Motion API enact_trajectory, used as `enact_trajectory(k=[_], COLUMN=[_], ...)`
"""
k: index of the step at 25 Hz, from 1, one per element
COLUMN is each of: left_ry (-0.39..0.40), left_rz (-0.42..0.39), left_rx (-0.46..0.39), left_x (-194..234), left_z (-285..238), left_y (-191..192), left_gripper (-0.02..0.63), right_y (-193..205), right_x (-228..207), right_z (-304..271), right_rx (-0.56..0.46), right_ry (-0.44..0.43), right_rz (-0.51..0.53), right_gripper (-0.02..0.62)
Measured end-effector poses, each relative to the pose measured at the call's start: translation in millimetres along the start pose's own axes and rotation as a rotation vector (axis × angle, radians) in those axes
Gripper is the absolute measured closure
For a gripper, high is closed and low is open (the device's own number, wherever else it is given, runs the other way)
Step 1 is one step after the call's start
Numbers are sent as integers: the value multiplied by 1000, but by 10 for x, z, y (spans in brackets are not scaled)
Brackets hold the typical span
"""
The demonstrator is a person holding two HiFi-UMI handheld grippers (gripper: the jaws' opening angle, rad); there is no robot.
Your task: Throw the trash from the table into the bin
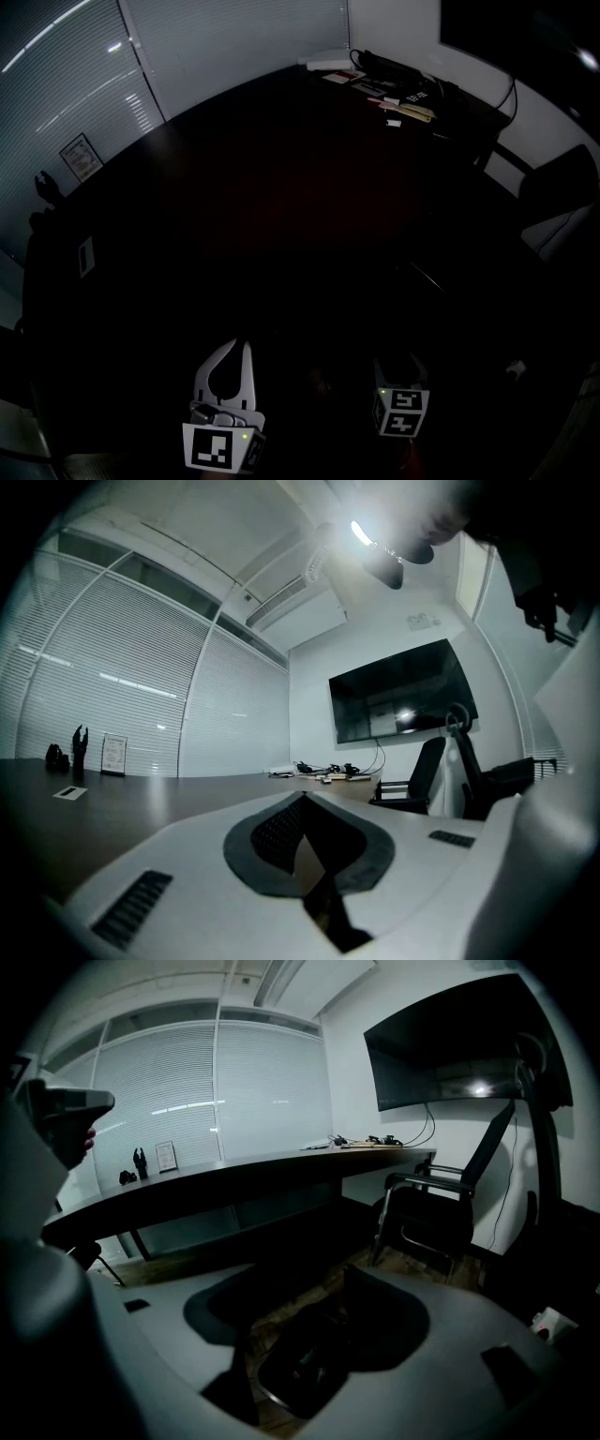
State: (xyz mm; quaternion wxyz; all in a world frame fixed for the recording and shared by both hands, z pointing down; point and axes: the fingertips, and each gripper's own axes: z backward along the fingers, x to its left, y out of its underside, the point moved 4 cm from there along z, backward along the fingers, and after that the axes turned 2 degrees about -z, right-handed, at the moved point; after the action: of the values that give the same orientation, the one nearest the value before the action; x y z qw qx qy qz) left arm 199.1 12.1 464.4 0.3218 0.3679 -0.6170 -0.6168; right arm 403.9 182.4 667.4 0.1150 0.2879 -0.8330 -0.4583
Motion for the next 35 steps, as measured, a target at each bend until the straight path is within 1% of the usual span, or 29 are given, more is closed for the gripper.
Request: enact_trajectory(k=[2, 6, 12, 15, 16, 17, 20, 25, 27, 31, 35], left_ry=[0, 0, -14, -22, -23, -23, -27, -24, -25, -29, -35], left_rz=[0, 27, 23, 25, 25, 25, 22, 25, 24, 22, 17], left_rx=[0, -21, -20, -21, -23, -24, -36, -26, -28, -31, -31], left_x=[-6, -1, 26, 49, 58, 65, 78, 76, 71, 69, 60], left_z=[-2, 12, 29, 37, 40, 43, 48, 72, 81, 89, 88], left_y=[1, -39, -58, -65, -69, -72, -104, -91, -100, -118, -134], left_gripper=[609, 609, 609, 609, 609, 609, 609, 609, 609, 609, 609], right_y=[-15, -77, -175, -192, -200, -209, -255, -364, -388, -423, -452], right_x=[4, 11, 48, 29, 25, 21, 17, 57, 58, 90, 88], right_z=[1, 26, 78, 113, 124, 134, 157, 171, 179, 185, 191], right_rx=[-13, -29, -60, -84, -93, -99, -106, -120, -119, -112, -115], right_ry=[-1, -2, -17, 20, 29, 39, 60, -2, -7, -12, -14], right_rz=[-7, 0, 21, 35, 36, 39, 56, 59, 81, 157, 175], right_gripper=[324, 324, 332, 466, 483, 516, 589, 591, 592, 592, 592])
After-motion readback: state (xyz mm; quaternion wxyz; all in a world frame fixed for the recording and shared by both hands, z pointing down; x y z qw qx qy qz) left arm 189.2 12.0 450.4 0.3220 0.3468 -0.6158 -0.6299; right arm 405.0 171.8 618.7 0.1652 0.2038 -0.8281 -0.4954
